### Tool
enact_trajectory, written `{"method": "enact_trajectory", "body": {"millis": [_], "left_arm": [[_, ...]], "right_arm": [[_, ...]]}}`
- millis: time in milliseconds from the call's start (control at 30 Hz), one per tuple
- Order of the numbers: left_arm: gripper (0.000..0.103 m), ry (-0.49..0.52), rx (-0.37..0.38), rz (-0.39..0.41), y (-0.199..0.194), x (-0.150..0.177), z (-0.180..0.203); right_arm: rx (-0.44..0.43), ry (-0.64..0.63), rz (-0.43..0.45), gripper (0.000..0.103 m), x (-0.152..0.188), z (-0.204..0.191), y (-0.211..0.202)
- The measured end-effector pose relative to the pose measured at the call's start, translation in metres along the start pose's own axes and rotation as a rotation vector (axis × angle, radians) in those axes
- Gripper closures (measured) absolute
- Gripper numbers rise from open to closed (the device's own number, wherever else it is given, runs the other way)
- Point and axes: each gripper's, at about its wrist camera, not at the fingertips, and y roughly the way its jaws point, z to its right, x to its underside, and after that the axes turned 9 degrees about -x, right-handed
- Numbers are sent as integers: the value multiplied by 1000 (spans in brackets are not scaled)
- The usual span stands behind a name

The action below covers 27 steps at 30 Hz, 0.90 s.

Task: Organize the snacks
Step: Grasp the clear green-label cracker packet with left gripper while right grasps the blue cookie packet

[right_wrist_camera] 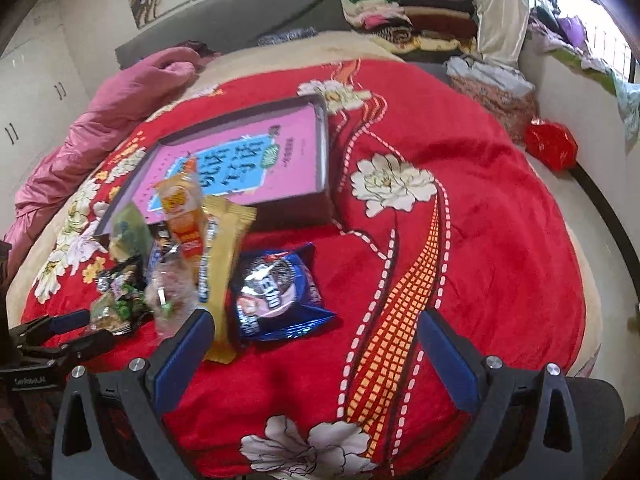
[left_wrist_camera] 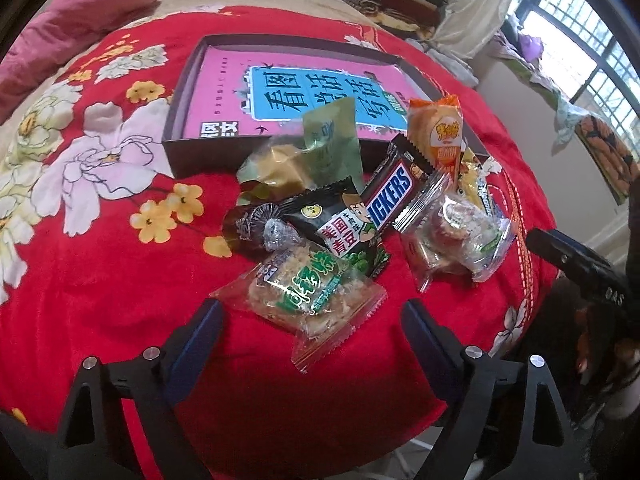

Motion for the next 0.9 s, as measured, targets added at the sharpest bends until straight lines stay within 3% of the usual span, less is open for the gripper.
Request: {"method": "enact_trajectory", "body": {"millis": [133, 400, 567, 700, 800, 900], "left_arm": [[25, 24, 1, -3, 8, -4, 0], [27, 8, 50, 1, 13, -13, -11], [27, -27, 59, -6, 17, -16, -14], [35, -58, 51, -17, 21, -19, -18], [42, -62, 54, -20, 23, -21, -20], [46, -54, 49, -19, 22, -19, -20]], "right_arm": [[16, -10, -42, 2, -5, 3, 16], [24, -116, -106, 8, -5, -9, 42], [46, -206, -113, 22, -7, -20, 55], [61, -276, -124, 36, -7, -29, 63], [47, -278, -114, 48, -8, -29, 61], [13, -250, -95, 51, -10, -25, 55]]}}
